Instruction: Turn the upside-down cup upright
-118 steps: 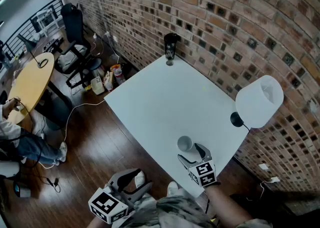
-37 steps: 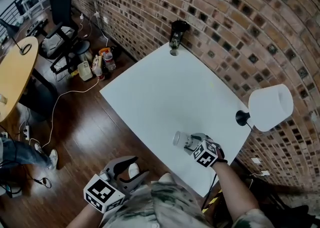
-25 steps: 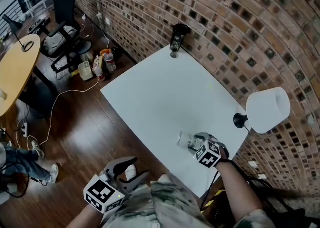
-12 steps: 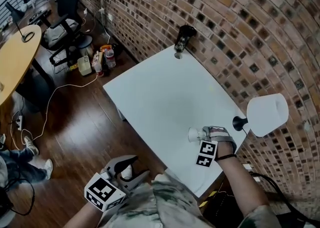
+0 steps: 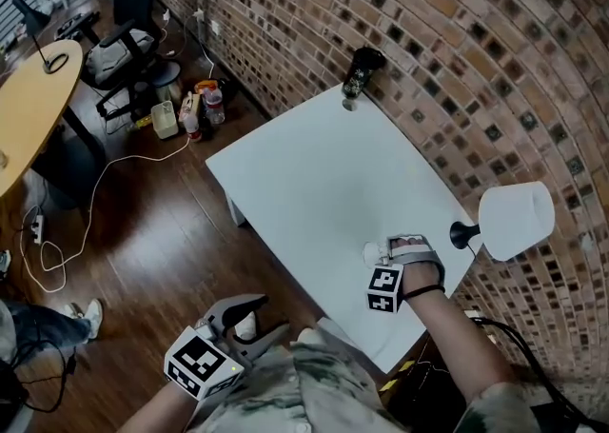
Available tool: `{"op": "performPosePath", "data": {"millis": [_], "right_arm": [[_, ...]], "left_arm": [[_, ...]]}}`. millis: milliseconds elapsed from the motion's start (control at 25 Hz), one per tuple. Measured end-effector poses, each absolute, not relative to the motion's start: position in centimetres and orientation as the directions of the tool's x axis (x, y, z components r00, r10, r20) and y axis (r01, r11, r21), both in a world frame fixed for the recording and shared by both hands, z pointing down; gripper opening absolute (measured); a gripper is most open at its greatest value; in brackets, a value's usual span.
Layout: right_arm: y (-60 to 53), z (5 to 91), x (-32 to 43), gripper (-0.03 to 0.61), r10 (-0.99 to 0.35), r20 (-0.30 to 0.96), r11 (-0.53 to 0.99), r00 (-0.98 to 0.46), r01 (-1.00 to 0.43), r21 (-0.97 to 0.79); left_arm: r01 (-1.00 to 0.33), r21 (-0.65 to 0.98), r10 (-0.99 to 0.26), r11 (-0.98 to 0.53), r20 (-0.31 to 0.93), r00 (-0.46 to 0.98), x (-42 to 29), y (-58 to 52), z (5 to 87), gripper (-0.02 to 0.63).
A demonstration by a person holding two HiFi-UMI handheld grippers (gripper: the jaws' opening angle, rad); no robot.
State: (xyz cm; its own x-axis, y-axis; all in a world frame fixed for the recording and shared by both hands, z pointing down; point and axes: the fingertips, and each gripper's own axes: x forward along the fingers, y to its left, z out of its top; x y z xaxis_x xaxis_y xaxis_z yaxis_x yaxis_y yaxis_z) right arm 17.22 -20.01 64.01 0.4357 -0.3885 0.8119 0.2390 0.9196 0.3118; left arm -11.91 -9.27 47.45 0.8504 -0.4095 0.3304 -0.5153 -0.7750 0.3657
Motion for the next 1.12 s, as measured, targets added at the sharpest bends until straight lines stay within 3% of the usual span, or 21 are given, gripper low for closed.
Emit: {"op": "performPosePath", "data": {"millis": [280,800,1120], "right_arm": [[-19.6,64.4,13.8,0.258,-0.396,0.829,0.915,0.395,0.246,0.320],[-19.9,64.1,13.2,0.258,-0.279,0.951,0.949,0.134,-0.113,0.294],[-20.3,64.1,13.4,0.259,-0.254,0.964,0.954,0.079,-0.145,0.263]], "left_arm": [[-0.498,0.370,-0.386,-0.784,0.338,0.858,-12.4,-9.6,47.8,0.215],[-0.477,0.363,-0.353,-0.800,0.358,0.864,-11.2,-9.8,47.7,0.215],[-0.491,0.355,-0.362,-0.796,0.371,0.855,-9.9,-9.3,47.2,0.215]]}}
